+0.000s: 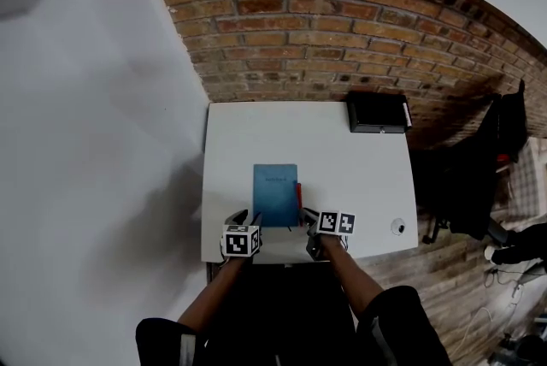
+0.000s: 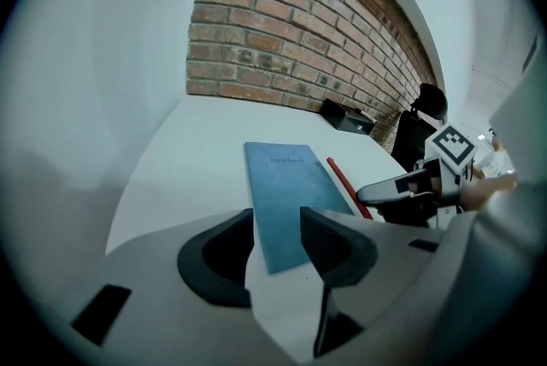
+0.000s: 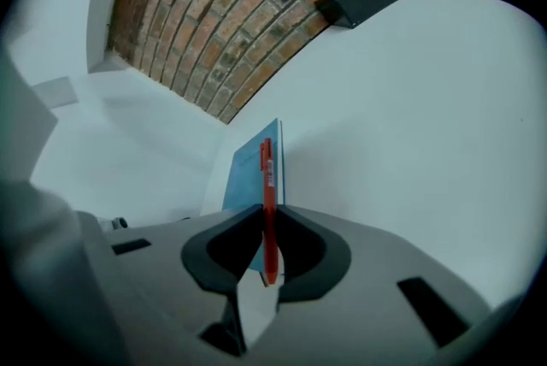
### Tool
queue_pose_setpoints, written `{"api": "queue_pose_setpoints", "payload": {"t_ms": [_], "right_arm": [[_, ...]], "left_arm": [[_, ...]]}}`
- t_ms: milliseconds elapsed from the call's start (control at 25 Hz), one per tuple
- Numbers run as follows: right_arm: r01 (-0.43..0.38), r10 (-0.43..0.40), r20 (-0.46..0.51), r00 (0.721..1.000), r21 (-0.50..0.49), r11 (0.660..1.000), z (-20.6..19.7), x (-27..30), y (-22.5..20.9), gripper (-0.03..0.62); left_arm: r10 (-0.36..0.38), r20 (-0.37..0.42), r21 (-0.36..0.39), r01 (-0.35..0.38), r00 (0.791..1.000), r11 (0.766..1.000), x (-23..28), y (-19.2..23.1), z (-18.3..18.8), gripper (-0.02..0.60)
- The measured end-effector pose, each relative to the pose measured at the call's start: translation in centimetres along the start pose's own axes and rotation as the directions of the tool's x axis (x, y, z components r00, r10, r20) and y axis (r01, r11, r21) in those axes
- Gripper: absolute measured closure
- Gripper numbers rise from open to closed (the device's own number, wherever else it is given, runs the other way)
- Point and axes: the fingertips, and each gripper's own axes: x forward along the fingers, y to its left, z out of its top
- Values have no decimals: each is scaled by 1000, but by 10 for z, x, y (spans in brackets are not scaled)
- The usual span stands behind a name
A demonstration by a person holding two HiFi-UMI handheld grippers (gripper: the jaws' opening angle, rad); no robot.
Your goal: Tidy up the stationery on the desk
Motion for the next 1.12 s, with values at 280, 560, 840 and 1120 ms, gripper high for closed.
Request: {"api": "queue_pose_setpoints", "payload": {"t_ms": [280,560,840,1120], "right_arm": [[27,-28,-24,999,-4,1000,1,9,-6,530],[43,-43,-37,998,4,999,0,13,-9,530],[71,-76,-58,995,-85,994,-1,15,-8,528],[87,-93,-42,995,-129,988,7,13,-7,528]], "left_arm": [[8,-26,1,-8,1000,1000,1,5,-4,405],[9,-44,-9,-10,999,1000,3,12,-8,405],[11,-51,-18,-12,999,1000,5,14,-9,405],[-1,-50,-25,-1,999,1000,8,15,-9,405]]}}
